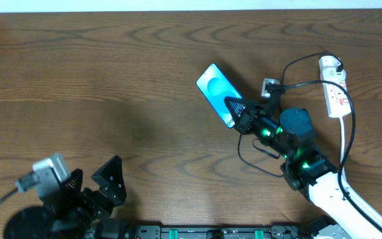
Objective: Plug charger to phone and switch on socket
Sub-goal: 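Release the phone from the left gripper and pull the left arm back, then bring the left gripper to the phone's bottom edge near the right gripper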
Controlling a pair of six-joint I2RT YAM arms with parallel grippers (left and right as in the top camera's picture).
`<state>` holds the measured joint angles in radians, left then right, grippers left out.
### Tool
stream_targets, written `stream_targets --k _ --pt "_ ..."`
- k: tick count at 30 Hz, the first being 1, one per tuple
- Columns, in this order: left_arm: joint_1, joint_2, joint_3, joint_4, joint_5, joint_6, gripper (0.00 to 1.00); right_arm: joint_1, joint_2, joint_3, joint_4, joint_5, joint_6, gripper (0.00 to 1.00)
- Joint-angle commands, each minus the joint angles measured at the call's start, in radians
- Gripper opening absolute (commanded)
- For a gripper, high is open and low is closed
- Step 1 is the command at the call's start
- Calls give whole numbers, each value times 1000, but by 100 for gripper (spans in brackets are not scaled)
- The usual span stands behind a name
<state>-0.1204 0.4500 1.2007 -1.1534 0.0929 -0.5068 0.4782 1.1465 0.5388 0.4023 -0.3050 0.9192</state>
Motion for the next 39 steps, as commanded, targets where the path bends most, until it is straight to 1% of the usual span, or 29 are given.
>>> stream_targets --k 1,4,6,8,10,11,13,15,17,19,22,24,27,30,33,35,39 --pt "0 -68 -147 31 -79 -105 98 -26 10 -33 60 -38 88 1" --pt "0 -103 -307 131 -79 -224 98 -35 12 -37 58 -46 90 1" --pt "-1 -97 -419 244 -56 -320 98 -38 12 -37 63 -47 90 1" --pt "0 -80 -540 437 57 -391 98 -39 12 -37 63 -47 90 1" --pt "-1 -44 -660 687 217 -443 98 -39 12 -37 62 -50 90 1" --pt "0 -15 -714 810 284 -489 98 -39 12 -37 62 -55 90 1" --pt "0 60 -803 1012 375 -610 98 -39 12 -37 62 -66 90 1" --pt "0 153 -859 1160 445 -724 98 -39 12 -37 61 -68 90 1" --pt "0 246 -886 1290 521 -784 98 -39 12 -37 61 -68 91 1" --pt "-1 357 -889 1458 620 -822 98 -39 12 -37 62 -67 103 1" --pt "-1 553 -889 1805 767 -916 98 -39 18 -37 66 -63 161 1" --pt "-1 679 -889 1980 824 -1003 98 -39 27 -37 67 -60 212 1" --pt "-1 848 -889 2160 880 -1091 98 -39 43 -37 70 -61 270 1" --pt "-4 974 -889 2312 911 -1155 98 -39 64 -37 70 -61 305 1" --pt "-18 1045 -889 2431 905 -1175 98 -38 86 -37 76 -61 343 1" --pt "-27 1067 -889 2458 896 -1177 99 -37 98 -37 81 -66 367 1" --pt "-37 1070 -889 2457 864 -1211 99 -15 103 -37 82 -68 408 1"
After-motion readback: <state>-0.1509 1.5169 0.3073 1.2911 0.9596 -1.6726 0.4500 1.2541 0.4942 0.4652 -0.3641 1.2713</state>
